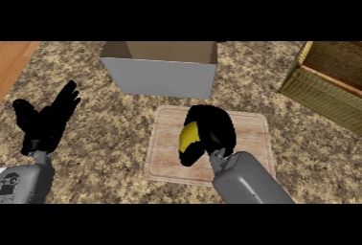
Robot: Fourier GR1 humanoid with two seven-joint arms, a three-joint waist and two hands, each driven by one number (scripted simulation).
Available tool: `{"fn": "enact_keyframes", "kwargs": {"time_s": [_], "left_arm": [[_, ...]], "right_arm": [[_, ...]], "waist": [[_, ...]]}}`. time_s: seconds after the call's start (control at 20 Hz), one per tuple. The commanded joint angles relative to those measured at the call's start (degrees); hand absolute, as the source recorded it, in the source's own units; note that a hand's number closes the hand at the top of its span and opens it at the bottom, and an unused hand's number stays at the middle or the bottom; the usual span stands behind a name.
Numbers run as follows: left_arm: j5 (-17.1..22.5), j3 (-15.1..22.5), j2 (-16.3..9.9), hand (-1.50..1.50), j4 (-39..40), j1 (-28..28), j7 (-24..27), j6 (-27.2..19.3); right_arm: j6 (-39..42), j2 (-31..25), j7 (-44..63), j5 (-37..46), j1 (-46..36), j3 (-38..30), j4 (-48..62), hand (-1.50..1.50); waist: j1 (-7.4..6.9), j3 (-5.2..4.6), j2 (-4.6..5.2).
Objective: Pick the lemon from the cutting board and place it in the basket
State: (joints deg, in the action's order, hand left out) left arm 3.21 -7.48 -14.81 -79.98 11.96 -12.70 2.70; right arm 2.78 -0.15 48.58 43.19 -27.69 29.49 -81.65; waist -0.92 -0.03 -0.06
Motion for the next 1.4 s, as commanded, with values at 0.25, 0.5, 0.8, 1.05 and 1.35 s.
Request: {"fn": "enact_keyframes", "kwargs": {"time_s": [0.25, 0.5, 0.8, 1.05, 1.35], "left_arm": [[-0.3, -0.8, -0.5, 0.00, 1.3, 0.5, 0.7, -0.1], [1.5, -3.1, -2.8, 0.00, 1.0, 0.7, 0.0, 1.8], [1.8, -3.1, -2.6, 0.00, -0.6, -1.9, 0.6, 2.5], [1.1, -2.8, -2.1, 0.00, 1.3, 1.3, -1.1, 1.4], [-0.7, -0.6, 0.6, 0.00, -1.0, -1.9, 1.6, 0.3]], "right_arm": [[-22.6, 0.2, 7.9, -3.5, -5.7, 6.0, -15.1, 1.50], [-19.2, 0.1, 19.0, 8.5, -15.1, 5.3, -19.2, 1.50], [-9.5, 0.1, 27.4, 11.0, -25.0, -3.2, -20.6, 1.50], [-3.3, -2.0, 25.1, 11.4, -31.5, -12.4, -16.3, 1.50], [-2.9, -5.0, 21.0, 12.0, -37.7, -20.8, -10.5, 1.50]], "waist": [[0.68, 0.03, -0.18], [1.16, -0.04, -0.35], [0.96, -0.04, -0.37], [1.28, -0.04, -0.19], [0.76, -0.01, -0.09]]}}
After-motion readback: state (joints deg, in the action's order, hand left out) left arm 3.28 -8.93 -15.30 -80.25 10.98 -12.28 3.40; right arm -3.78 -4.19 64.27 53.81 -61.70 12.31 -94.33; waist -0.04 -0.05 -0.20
